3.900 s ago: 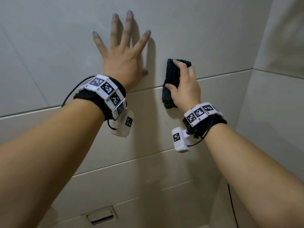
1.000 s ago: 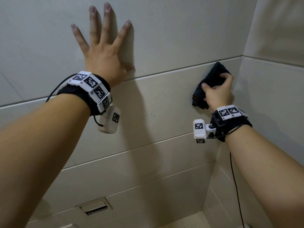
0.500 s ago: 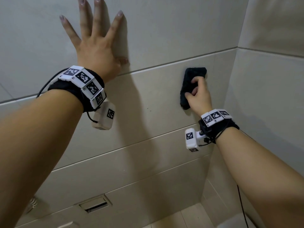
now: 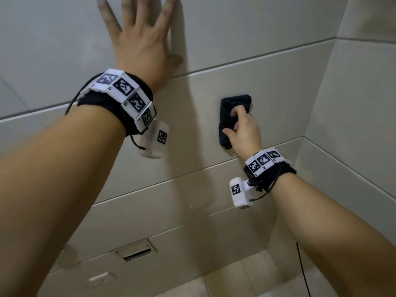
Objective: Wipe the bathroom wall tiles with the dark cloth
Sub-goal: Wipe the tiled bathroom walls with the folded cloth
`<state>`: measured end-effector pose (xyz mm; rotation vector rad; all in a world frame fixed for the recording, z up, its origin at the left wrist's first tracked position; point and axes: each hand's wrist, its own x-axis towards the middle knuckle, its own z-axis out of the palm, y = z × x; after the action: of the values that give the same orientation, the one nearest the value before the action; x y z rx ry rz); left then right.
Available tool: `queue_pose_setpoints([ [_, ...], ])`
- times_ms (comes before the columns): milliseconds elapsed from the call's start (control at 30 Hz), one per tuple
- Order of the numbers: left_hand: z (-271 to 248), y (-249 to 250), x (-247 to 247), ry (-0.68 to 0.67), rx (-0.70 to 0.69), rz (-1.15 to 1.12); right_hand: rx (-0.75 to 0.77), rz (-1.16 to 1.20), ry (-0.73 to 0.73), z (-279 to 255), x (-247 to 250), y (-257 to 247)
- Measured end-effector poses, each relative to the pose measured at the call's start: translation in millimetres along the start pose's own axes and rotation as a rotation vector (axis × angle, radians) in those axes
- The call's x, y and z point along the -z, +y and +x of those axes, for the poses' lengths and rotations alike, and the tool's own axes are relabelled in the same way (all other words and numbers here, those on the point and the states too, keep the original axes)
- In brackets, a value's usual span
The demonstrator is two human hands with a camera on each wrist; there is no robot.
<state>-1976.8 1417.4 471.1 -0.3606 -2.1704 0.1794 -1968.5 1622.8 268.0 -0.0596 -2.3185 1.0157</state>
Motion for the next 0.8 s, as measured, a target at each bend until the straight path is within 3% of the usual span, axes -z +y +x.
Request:
queue_pose_setpoints([
  [333,-91,-55,-35,-0.008,-0.043,0.053,0.019,-0.039,-0.013,-30,-46,-54],
  [533,-116,-60,-62,0.133,-0.104,0.103,0.224,-0.113,-0.099,-59,-93,-116],
  [800,-123,-65,-65,0.096,-0.12,0.102,0.269,-0.105,-0.084,-59,-90,-106],
])
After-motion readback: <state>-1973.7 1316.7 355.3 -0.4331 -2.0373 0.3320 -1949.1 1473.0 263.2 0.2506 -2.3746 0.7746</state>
